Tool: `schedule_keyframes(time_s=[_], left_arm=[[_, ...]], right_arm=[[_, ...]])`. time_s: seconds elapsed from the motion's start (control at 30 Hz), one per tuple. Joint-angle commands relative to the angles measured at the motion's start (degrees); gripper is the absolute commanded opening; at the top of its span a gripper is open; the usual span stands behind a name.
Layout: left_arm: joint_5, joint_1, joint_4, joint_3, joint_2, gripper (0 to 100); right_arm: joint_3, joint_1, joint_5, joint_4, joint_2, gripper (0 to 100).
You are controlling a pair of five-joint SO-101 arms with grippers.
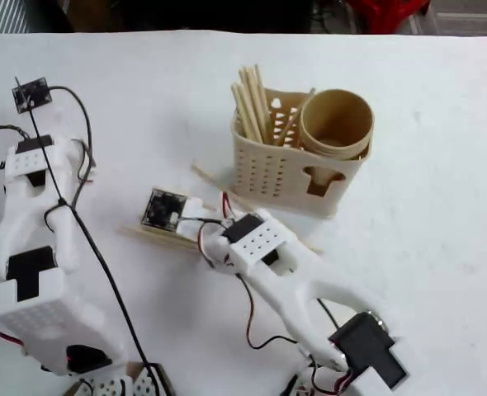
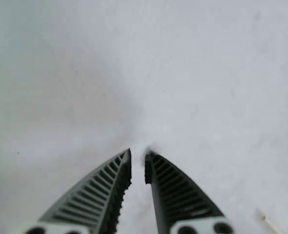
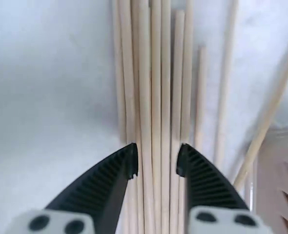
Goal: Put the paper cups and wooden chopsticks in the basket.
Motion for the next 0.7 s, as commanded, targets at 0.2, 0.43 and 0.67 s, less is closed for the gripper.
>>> schedule_keyframes(time_s=[0.2,0.43,0.67], left_arm=[[-0.7,-0.48,-0.97,-0.18,-0.31,7],[-0.7,-0.48,-0.97,-0.18,-0.31,7],[-0.7,-0.48,-0.97,-0.18,-0.31,7]], right_arm=[[-3.34,1.19,0.0,-1.27,4.09,10.9],[-3.6,1.45,-0.18,-1.27,4.09,1.0],[-3.52,1.45,-0.44,-0.4,2.07,1.6]])
